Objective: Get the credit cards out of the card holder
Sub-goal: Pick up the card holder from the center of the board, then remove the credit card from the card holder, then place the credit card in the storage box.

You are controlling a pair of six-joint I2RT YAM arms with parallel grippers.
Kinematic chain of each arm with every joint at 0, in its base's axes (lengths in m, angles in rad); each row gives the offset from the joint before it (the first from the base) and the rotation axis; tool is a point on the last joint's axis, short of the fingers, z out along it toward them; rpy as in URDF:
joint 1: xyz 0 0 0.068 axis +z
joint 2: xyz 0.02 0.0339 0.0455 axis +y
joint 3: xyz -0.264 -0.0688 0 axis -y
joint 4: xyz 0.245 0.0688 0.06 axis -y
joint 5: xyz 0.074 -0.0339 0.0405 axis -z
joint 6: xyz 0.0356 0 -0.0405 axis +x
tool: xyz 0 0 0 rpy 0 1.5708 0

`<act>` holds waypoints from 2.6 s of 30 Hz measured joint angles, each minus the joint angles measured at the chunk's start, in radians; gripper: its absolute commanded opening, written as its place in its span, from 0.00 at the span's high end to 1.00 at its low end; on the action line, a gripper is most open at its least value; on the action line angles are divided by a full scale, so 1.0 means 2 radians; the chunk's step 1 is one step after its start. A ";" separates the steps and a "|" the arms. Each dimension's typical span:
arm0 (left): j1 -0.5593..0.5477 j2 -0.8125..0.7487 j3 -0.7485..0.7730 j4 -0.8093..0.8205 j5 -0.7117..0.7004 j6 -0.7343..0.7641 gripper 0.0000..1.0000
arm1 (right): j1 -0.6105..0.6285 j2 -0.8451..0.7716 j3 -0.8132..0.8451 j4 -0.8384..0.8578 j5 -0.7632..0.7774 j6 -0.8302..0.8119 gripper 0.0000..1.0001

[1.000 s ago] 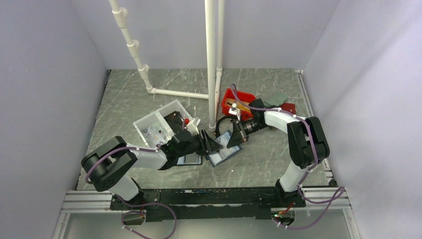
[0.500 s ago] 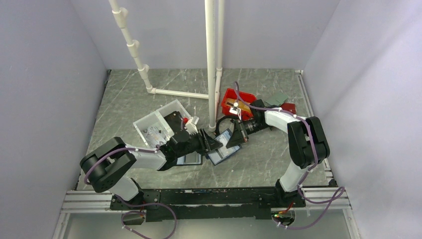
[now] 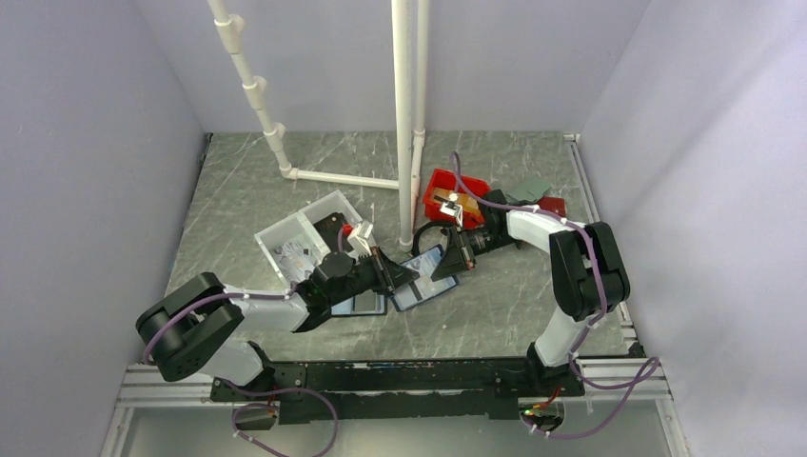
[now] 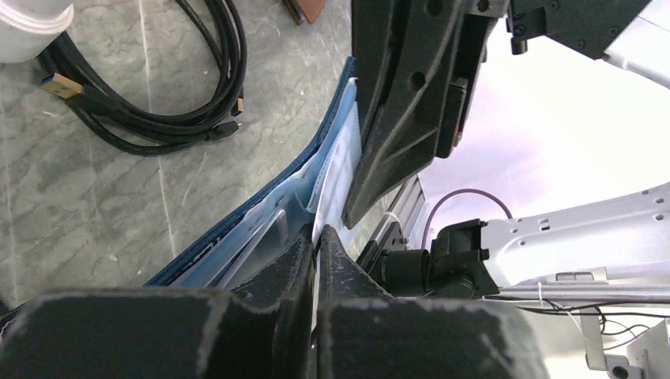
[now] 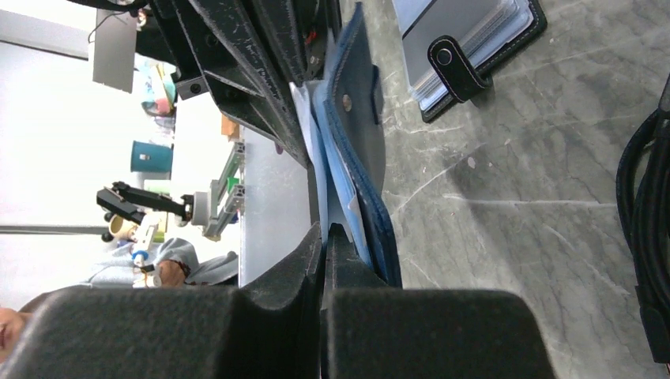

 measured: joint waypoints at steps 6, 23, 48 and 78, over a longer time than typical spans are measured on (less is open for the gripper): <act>0.000 -0.006 -0.001 0.001 0.007 0.011 1.00 | -0.002 0.008 0.000 0.002 -0.005 0.012 0.91; 0.036 -0.045 -0.013 -0.044 0.074 0.029 1.00 | -0.004 0.026 0.002 -0.008 -0.010 -0.003 1.00; 0.077 -0.066 -0.037 -0.102 0.133 0.046 1.00 | -0.005 0.027 0.006 -0.012 0.067 -0.015 1.00; 0.195 -0.320 0.121 -0.695 -0.097 0.177 1.00 | -0.015 -0.074 0.006 0.021 0.253 -0.010 0.50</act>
